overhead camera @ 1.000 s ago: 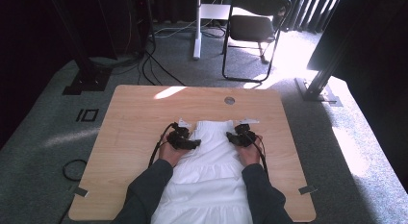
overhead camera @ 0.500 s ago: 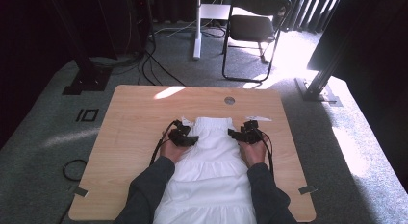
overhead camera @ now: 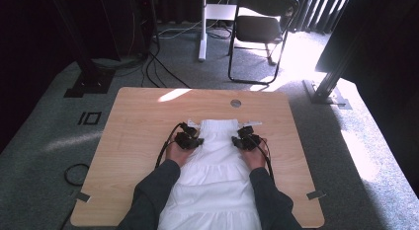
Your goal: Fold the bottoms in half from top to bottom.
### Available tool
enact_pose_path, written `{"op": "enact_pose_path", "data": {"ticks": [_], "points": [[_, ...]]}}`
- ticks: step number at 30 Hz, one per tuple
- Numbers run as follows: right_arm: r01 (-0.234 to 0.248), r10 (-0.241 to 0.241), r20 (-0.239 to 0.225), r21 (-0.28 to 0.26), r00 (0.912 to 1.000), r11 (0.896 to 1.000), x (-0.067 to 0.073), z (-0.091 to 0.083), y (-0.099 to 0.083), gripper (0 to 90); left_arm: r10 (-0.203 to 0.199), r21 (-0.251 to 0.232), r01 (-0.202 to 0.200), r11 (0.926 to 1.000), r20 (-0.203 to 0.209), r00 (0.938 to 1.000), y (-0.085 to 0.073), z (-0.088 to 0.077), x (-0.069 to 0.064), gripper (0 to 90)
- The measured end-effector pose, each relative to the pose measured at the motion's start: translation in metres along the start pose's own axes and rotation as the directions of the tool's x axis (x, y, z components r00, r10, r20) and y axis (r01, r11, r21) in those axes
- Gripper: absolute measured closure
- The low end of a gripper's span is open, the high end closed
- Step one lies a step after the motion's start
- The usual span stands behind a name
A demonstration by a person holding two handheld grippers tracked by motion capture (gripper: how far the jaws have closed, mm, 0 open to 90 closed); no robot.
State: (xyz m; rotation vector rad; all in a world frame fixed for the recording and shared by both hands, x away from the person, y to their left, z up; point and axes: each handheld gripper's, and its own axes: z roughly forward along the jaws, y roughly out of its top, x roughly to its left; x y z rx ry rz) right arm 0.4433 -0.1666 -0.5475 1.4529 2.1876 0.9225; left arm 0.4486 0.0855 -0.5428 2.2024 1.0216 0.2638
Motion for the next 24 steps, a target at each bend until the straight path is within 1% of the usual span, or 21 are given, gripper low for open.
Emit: {"op": "enact_pose_path", "data": {"ticks": [2, 3, 5, 6, 7, 8, 9, 10, 11, 12, 13, 14, 15, 16, 18, 19, 20, 21, 22, 23, 24], "points": [[-0.02, 0.021, -0.03, 0.011, 0.9993, 1.0, -0.002, 0.001, 0.002, 82.3, -0.002, 0.009, 0.002, 1.0, 0.003, 1.0, 0.002, 0.0, 0.002, 86.4], [-0.029, 0.03, -0.039, 0.014, 0.9988, 0.999, -0.003, 0.001, 0.003, 83.7, 0.007, 0.018, -0.007, 0.9998, -0.014, 0.9999, 0.005, -0.001, 0.003, 86.6], [-0.061, 0.062, -0.063, 0.019, 0.9961, 0.998, -0.007, 0.003, 0.006, 84.7, 0.014, 0.013, -0.013, 0.9998, -0.026, 0.9996, 0.01, -0.004, 0.007, 86.9], [-0.064, 0.065, -0.068, 0.009, 0.9956, 0.998, -0.008, 0.002, 0.008, 84.8, 0.009, 0.003, -0.009, 1.0, -0.028, 0.9996, 0.013, -0.007, 0.009, 86.9], [-0.06, 0.06, -0.068, -0.001, 0.9959, 0.998, -0.008, 0.001, 0.009, 84.8, 0.003, -0.024, -0.003, 0.9997, -0.028, 0.9996, 0.018, -0.013, 0.011, 86.9], [-0.048, 0.046, -0.068, -0.027, 0.9966, 0.998, -0.009, -0.004, 0.013, 84.9, -0.002, -0.042, 0.001, 0.9991, -0.024, 0.9997, 0.022, -0.017, 0.013, 87.0], [-0.044, 0.041, -0.066, -0.04, 0.997, 0.998, -0.009, -0.007, 0.016, 84.9, -0.003, -0.066, 0.001, 0.9978, -0.026, 0.9997, 0.029, -0.024, 0.015, 87.0], [-0.048, 0.043, -0.07, -0.071, 0.9966, 0.996, -0.01, -0.014, 0.022, 84.9, 0.001, -0.085, -0.004, 0.9963, -0.034, 0.9994, 0.034, -0.029, 0.015, 87.0], [-0.048, 0.041, -0.073, -0.095, 0.9965, 0.994, -0.01, -0.019, 0.026, 84.9, 0.002, -0.124, -0.007, 0.9922, -0.04, 0.9992, 0.043, -0.039, 0.015, 87.0], [-0.042, 0.032, -0.071, -0.142, 0.997, 0.989, -0.011, -0.03, 0.035, 84.9, 0.004, -0.149, -0.011, 0.9888, -0.043, 0.999, 0.048, -0.045, 0.015, 87.0], [-0.037, 0.027, -0.065, -0.163, 0.9975, 0.986, -0.011, -0.036, 0.04, 85.0, 0.007, -0.18, -0.016, 0.9836, -0.052, 0.9986, 0.055, -0.053, 0.015, 87.0], [-0.028, 0.016, -0.061, -0.197, 0.998, 0.98, -0.011, -0.045, 0.047, 84.9, 0.006, -0.2, -0.017, 0.9797, -0.058, 0.9983, 0.061, -0.058, 0.015, 87.0], [-0.02, 0.007, -0.057, -0.223, 0.9983, 0.975, -0.011, -0.052, 0.053, 85.0, 0.007, -0.233, -0.021, 0.9722, -0.061, 0.9981, 0.07, -0.069, 0.014, 87.0], [-0.004, -0.009, -0.048, -0.272, 0.9988, 0.962, -0.01, -0.064, 0.061, 84.9, 0.009, -0.264, -0.025, 0.9642, -0.061, 0.9981, 0.078, -0.078, 0.014, 86.9], [0.002, -0.015, -0.035, -0.345, 0.9993, 0.939, -0.01, -0.084, 0.074, 84.8, 0.019, -0.31, -0.036, 0.95, -0.06, 0.9981, 0.092, -0.094, 0.013, 86.8], [-0.001, -0.013, -0.036, -0.372, 0.9993, 0.928, -0.01, -0.093, 0.079, 84.8, 0.027, -0.319, -0.047, 0.9466, -0.065, 0.9975, 0.097, -0.1, 0.011, 86.8], [-0.001, -0.016, -0.041, -0.381, 0.999, 0.925, -0.01, -0.098, 0.083, 84.6, 0.03, -0.326, -0.05, 0.9441, -0.066, 0.9974, 0.1, -0.104, 0.01, 86.8], [0.005, -0.022, -0.04, -0.377, 0.999, 0.926, -0.01, -0.101, 0.085, 84.5, 0.036, -0.329, -0.052, 0.943, -0.056, 0.9978, 0.102, -0.109, 0.01, 86.8], [0.027, -0.041, -0.031, -0.369, 0.9987, 0.929, -0.009, -0.103, 0.086, 84.4, 0.041, -0.326, -0.055, 0.9436, -0.05, 0.9979, 0.102, -0.111, 0.009, 86.7], [0.036, -0.051, -0.032, -0.361, 0.9982, 0.932, -0.009, -0.104, 0.086, 84.3, 0.047, -0.323, -0.058, 0.9445, -0.041, 0.9981, 0.1, -0.111, 0.009, 86.7], [0.033, -0.051, -0.043, -0.354, 0.9978, 0.935, -0.009, -0.104, 0.084, 84.2, 0.056, -0.316, -0.066, 0.9464, -0.04, 0.9976, 0.099, -0.112, 0.008, 86.7]]}}
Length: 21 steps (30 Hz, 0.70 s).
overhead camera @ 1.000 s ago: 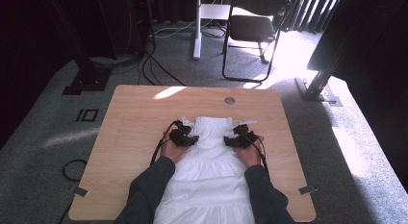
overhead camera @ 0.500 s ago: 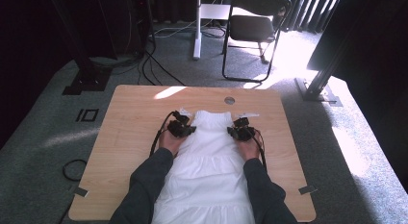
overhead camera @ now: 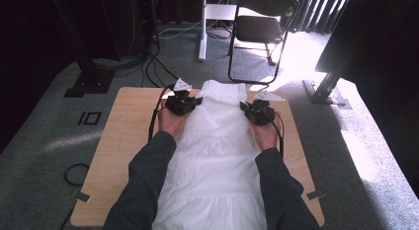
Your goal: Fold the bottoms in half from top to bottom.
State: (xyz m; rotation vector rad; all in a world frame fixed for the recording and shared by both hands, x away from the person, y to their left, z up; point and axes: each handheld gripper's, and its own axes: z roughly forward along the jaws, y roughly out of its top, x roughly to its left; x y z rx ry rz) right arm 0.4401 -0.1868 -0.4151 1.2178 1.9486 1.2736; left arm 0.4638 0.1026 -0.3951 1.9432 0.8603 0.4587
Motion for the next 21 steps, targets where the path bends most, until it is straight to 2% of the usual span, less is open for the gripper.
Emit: {"op": "enact_pose_path", "data": {"ticks": [3, 4, 7, 9, 12, 14, 18, 21], "points": [[-0.018, 0.019, -0.034, 0.019, 0.9992, 1.0, 0.001, -0.004, -0.008, 84.0, -0.004, 0.017, 0.004, 0.9999, 0.026, 0.9996, -0.011, -0.003, -0.005, 86.5], [-0.006, 0.007, -0.04, 0.032, 0.9992, 0.999, 0.002, -0.006, -0.013, 83.9, -0.007, 0.011, 0.007, 0.9999, 0.031, 0.9995, -0.013, -0.005, -0.006, 86.4], [0.007, -0.005, -0.055, 0.049, 0.9985, 0.999, 0.007, -0.015, -0.024, 83.9, 0.005, 0.006, -0.005, 1.0, 0.067, 0.9977, -0.028, -0.017, -0.019, 86.2], [0.01, -0.005, -0.08, 0.056, 0.9968, 0.998, 0.011, -0.024, -0.033, 83.8, 0.015, 0.006, -0.016, 0.9999, 0.091, 0.9958, -0.039, -0.027, -0.028, 86.1], [0.038, -0.03, -0.119, 0.069, 0.9925, 0.997, 0.022, -0.043, -0.052, 83.8, 0.029, 0.009, -0.031, 0.9995, 0.119, 0.9925, -0.055, -0.043, -0.042, 86.1], [0.068, -0.058, -0.129, 0.074, 0.99, 0.995, 0.032, -0.055, -0.066, 83.7, 0.054, 0.021, -0.057, 0.9981, 0.132, 0.9898, -0.069, -0.053, -0.054, 86.1], [0.088, -0.07, -0.161, 0.106, 0.9844, 0.99, 0.05, -0.074, -0.1, 83.5, 0.059, 0.07, -0.072, 0.995, 0.173, 0.9832, -0.106, -0.068, -0.076, 85.7], [0.099, -0.07, -0.18, 0.154, 0.9811, 0.983, 0.06, -0.08, -0.126, 83.4, 0.023, 0.136, -0.053, 0.9893, 0.211, 0.9772, -0.14, -0.069, -0.09, 85.4]]}}
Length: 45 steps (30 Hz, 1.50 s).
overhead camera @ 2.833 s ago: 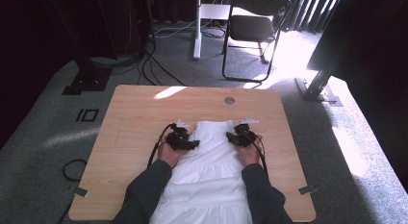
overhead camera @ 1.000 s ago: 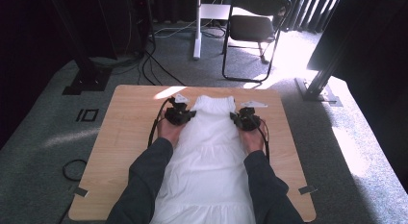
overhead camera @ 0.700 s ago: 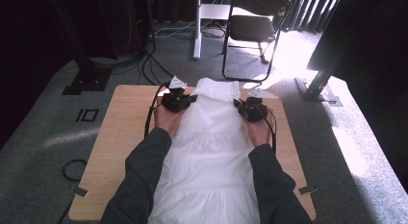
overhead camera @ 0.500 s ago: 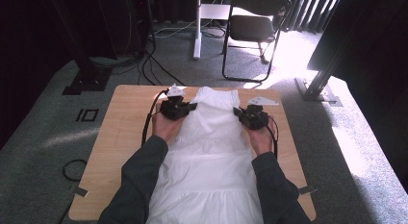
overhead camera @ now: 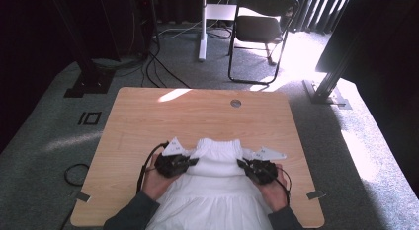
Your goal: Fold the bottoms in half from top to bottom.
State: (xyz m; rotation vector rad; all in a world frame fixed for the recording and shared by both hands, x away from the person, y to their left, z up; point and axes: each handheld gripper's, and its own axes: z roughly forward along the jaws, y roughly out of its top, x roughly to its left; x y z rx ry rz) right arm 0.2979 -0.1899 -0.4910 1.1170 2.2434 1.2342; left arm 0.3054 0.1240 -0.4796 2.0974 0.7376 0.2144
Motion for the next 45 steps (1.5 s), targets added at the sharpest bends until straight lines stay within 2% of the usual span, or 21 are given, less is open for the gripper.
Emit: {"op": "enact_pose_path", "data": {"ticks": [1, 2, 3, 5, 6, 9, 13, 19, 21, 27, 33, 38, 42, 43, 45], "points": [[0.0, 0.0, 0.0, 0.0, 1.0, 1.0, 0.0, 0.0, 0.0, 83.4, 0.0, 0.0, 0.0, 1.0, 0.0, 1.0, 0.0, 0.0, 0.0, 85.2], [0.0, 0.0, -0.001, 0.023, 1.0, 1.0, 0.005, 0.001, -0.011, 83.4, -0.006, 0.058, 0.005, 0.9983, 0.012, 0.9999, -0.019, 0.009, -0.007, 85.2], [0.02, -0.02, 0.001, 0.077, 0.9998, 0.997, 0.014, 0.006, -0.027, 83.2, 0.003, 0.092, -0.004, 0.9958, 0.012, 0.9999, -0.027, 0.014, -0.009, 84.9], [0.03, -0.029, -0.011, 0.121, 0.9995, 0.992, 0.019, 0.013, -0.041, 82.9, 0.013, 0.149, -0.015, 0.9887, 0.012, 0.9998, -0.04, 0.023, -0.01, 84.6], [0.026, -0.025, -0.013, 0.141, 0.9996, 0.99, 0.02, 0.016, -0.046, 82.7, 0.003, 0.167, -0.006, 0.9859, 0.018, 0.9998, -0.044, 0.027, -0.008, 84.2], [0.018, -0.016, -0.015, 0.175, 0.9998, 0.984, 0.021, 0.025, -0.054, 82.5, -0.004, 0.184, 0.002, 0.9829, 0.012, 0.9999, -0.052, 0.037, -0.005, 84.1], [0.017, -0.016, -0.007, 0.187, 0.9998, 0.982, 0.02, 0.031, -0.052, 82.1, 0.021, 0.175, -0.02, 0.9844, -0.006, 0.9998, -0.052, 0.039, -0.004, 84.1], [0.006, -0.007, 0.002, 0.187, 1.0, 0.982, 0.013, 0.043, -0.044, 81.5, 0.017, 0.166, -0.012, 0.986, -0.03, 0.9994, -0.046, 0.044, 0.012, 84.5], [-0.007, 0.006, 0.007, 0.195, 1.0, 0.981, 0.007, 0.054, -0.034, 81.4, 0.011, 0.163, -0.004, 0.9867, -0.042, 0.999, -0.041, 0.049, 0.026, 84.6], [0.027, -0.038, 0.051, 0.202, 0.9979, 0.979, -0.006, 0.084, -0.01, 81.3, 0.003, 0.177, 0.011, 0.9841, -0.077, 0.997, -0.022, 0.061, 0.063, 84.6], [-0.005, -0.012, 0.082, 0.199, 0.9966, 0.98, -0.028, 0.114, 0.014, 81.3, 0.007, 0.196, 0.016, 0.9806, -0.118, 0.993, -0.001, 0.078, 0.094, 84.6], [-0.013, -0.012, 0.12, 0.207, 0.9927, 0.978, -0.044, 0.136, 0.032, 81.3, -0.002, 0.199, 0.036, 0.9794, -0.173, 0.985, 0.014, 0.091, 0.113, 84.6], [-0.011, -0.026, 0.159, 0.226, 0.9869, 0.974, -0.053, 0.152, 0.046, 81.1, 0.001, 0.22, 0.05, 0.9743, -0.227, 0.9739, 0.026, 0.101, 0.123, 84.5], [-0.011, -0.026, 0.159, 0.226, 0.9869, 0.974, -0.053, 0.152, 0.046, 81.1, 0.001, 0.22, 0.05, 0.9743, -0.227, 0.9739, 0.026, 0.101, 0.123, 84.5], [-0.043, 0.002, 0.181, 0.221, 0.9835, 0.974, -0.058, 0.16, 0.052, 81.1, -0.013, 0.222, 0.071, 0.9725, -0.252, 0.9678, 0.032, 0.106, 0.127, 84.4]]}}
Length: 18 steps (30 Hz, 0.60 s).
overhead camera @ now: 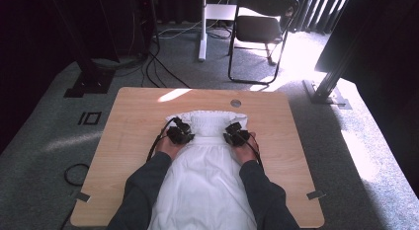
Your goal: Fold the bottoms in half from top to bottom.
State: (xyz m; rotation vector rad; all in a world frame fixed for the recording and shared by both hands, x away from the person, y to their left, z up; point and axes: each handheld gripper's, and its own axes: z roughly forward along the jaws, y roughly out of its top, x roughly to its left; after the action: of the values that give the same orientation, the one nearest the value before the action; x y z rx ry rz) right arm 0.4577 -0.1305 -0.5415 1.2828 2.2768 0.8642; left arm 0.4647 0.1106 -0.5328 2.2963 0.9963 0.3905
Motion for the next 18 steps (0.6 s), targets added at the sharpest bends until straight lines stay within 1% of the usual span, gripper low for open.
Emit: {"op": "enact_pose_path", "data": {"ticks": [2, 4, 5, 6, 7, 8, 9, 10, 11, 13, 14, 15, 17, 18], "points": [[-0.007, 0.007, 0.004, -0.003, 1.0, 1.0, -0.001, 0.002, 0.001, 81.2, -0.011, -0.006, 0.011, 0.9999, -0.001, 0.9999, 0.001, 0.001, 0.001, 84.4], [-0.018, 0.018, 0.002, -0.005, 0.9998, 1.0, -0.001, 0.002, 0.001, 81.4, -0.006, 0.0, 0.006, 1.0, -0.002, 1.0, 0.001, 0.0, 0.0, 84.6], [-0.015, 0.015, 0.0, -0.01, 0.9999, 1.0, -0.001, 0.001, 0.001, 81.9, -0.007, 0.002, 0.007, 1.0, -0.002, 1.0, 0.001, -0.001, 0.0, 84.9], [-0.025, 0.025, -0.009, -0.017, 0.9996, 1.0, -0.002, 0.001, 0.0, 82.7, -0.014, 0.001, 0.014, 0.9999, 0.003, 0.9999, 0.002, -0.003, 0.0, 85.3], [-0.068, 0.068, -0.028, -0.022, 0.9973, 0.997, -0.004, -0.001, -0.001, 83.5, -0.03, -0.012, 0.03, 0.9995, 0.009, 0.9995, 0.002, -0.006, -0.001, 85.8], [-0.101, 0.1, -0.048, -0.034, 0.9939, 0.994, -0.007, -0.004, -0.001, 83.8, -0.034, -0.027, 0.035, 0.999, 0.014, 0.9993, 0.003, -0.011, -0.001, 86.0], [-0.118, 0.115, -0.059, -0.054, 0.9916, 0.992, -0.009, -0.01, 0.0, 83.9, -0.032, -0.036, 0.032, 0.9988, 0.016, 0.9994, 0.004, -0.014, -0.001, 86.1], [-0.118, 0.115, -0.059, -0.054, 0.9916, 0.992, -0.009, -0.01, 0.0, 83.9, -0.032, -0.036, 0.032, 0.9988, 0.016, 0.9994, 0.004, -0.014, -0.001, 86.1], [-0.109, 0.103, -0.063, -0.092, 0.9926, 0.99, -0.01, -0.022, 0.003, 83.8, -0.03, -0.082, 0.032, 0.9962, 0.026, 0.9992, 0.007, -0.028, -0.001, 86.1], [-0.091, 0.083, -0.067, -0.13, 0.9943, 0.987, -0.011, -0.036, 0.007, 83.8, -0.033, -0.128, 0.038, 0.991, 0.037, 0.9987, 0.011, -0.042, -0.001, 86.1], [-0.08, 0.071, -0.067, -0.154, 0.9953, 0.985, -0.011, -0.044, 0.009, 83.8, -0.036, -0.162, 0.044, 0.9859, 0.05, 0.9981, 0.014, -0.054, -0.001, 86.1], [-0.071, 0.059, -0.071, -0.182, 0.9957, 0.981, -0.011, -0.055, 0.012, 83.8, -0.044, -0.187, 0.055, 0.9808, 0.059, 0.9973, 0.016, -0.062, -0.002, 86.1], [-0.063, 0.046, -0.079, -0.22, 0.9958, 0.974, -0.01, -0.072, 0.017, 83.8, -0.046, -0.237, 0.063, 0.9695, 0.077, 0.996, 0.02, -0.08, -0.004, 86.1], [-0.054, 0.036, -0.078, -0.236, 0.9963, 0.97, -0.01, -0.079, 0.018, 83.8, -0.036, -0.273, 0.058, 0.9604, 0.083, 0.9959, 0.023, -0.094, -0.006, 86.1]]}}
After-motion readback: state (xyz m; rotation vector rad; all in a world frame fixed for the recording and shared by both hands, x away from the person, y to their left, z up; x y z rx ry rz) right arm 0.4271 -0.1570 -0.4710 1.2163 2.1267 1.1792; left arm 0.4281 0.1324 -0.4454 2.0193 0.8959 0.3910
